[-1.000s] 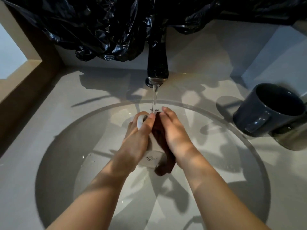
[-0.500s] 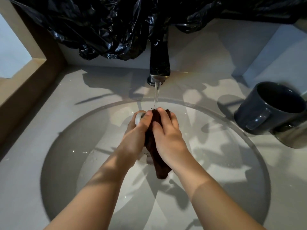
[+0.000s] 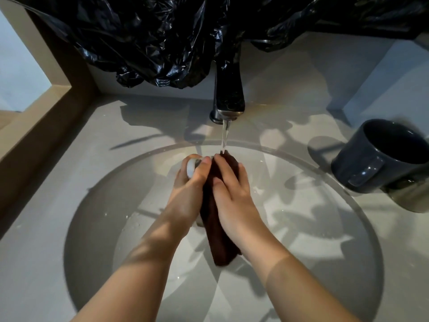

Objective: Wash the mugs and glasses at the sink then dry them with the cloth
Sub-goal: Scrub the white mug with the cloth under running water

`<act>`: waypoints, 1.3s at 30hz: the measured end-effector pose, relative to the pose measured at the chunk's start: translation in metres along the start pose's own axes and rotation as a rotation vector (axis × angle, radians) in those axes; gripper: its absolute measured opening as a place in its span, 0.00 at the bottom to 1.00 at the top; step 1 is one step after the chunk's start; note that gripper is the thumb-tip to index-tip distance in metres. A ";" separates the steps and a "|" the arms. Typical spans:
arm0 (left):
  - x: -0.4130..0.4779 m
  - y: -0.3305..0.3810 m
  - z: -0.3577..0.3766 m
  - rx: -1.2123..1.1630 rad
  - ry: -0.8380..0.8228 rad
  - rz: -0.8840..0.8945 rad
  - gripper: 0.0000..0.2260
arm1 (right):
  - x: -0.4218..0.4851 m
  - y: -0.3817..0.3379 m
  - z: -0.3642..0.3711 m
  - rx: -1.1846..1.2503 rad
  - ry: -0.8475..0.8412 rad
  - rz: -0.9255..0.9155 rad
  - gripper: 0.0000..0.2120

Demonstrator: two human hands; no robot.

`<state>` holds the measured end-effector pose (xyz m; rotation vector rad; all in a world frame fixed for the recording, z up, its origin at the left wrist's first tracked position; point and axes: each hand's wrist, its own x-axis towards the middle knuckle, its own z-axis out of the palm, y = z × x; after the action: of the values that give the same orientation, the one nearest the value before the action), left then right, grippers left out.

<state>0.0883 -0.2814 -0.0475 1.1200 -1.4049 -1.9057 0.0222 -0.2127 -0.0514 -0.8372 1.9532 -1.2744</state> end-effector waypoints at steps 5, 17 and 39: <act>-0.002 0.001 0.004 0.019 -0.026 0.051 0.06 | 0.021 0.004 -0.018 0.410 -0.098 0.175 0.27; 0.002 -0.003 0.005 -0.058 0.012 0.053 0.04 | 0.022 -0.004 -0.009 0.325 0.052 0.141 0.18; 0.006 -0.002 0.002 -0.210 -0.008 0.061 0.18 | 0.029 -0.001 -0.019 0.742 -0.089 0.501 0.26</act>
<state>0.0838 -0.2841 -0.0512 0.9590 -1.1961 -1.9639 -0.0098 -0.2266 -0.0500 -0.0267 1.3215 -1.4448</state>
